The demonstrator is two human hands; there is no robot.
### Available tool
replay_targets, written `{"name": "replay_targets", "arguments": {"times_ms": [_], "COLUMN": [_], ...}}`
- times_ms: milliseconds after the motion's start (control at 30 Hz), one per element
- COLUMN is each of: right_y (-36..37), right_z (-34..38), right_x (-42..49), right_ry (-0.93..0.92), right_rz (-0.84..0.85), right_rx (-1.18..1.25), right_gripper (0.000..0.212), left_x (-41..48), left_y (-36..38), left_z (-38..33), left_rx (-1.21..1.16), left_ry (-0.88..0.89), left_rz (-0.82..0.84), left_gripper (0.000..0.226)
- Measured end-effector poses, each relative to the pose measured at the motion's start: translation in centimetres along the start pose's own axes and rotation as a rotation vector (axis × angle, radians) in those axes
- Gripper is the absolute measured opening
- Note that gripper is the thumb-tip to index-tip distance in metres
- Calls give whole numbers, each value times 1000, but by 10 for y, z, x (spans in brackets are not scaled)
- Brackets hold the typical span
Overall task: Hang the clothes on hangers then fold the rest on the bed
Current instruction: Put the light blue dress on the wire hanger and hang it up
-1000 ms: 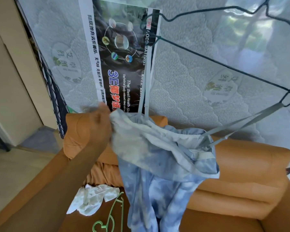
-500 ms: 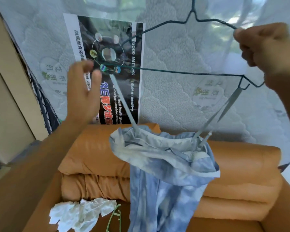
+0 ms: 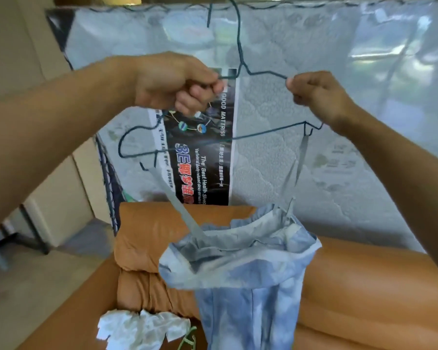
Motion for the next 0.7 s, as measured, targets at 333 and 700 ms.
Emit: {"name": "replay_targets", "arguments": {"times_ms": [333,700], "right_y": [113,121], "right_z": [38,150], "right_x": [19,2], "right_ry": [32,-143], "right_rz": [122,570], "right_rx": [86,495], "right_gripper": [36,34], "left_x": [-71,-240], "left_y": [6,-66], "left_z": [31,-7], "left_rx": [-322,373], "left_ry": [-44,-65], "left_rz": [-373,-904], "left_gripper": [27,29]}}
Point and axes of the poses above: each hand's wrist, its own x-axis towards the middle knuckle, its own y-axis out of the palm, z = x × y, the point moved 1 cm from there along x, towards the middle knuckle, and after that the axes turned 8 degrees about -x, right-handed, at the moved point
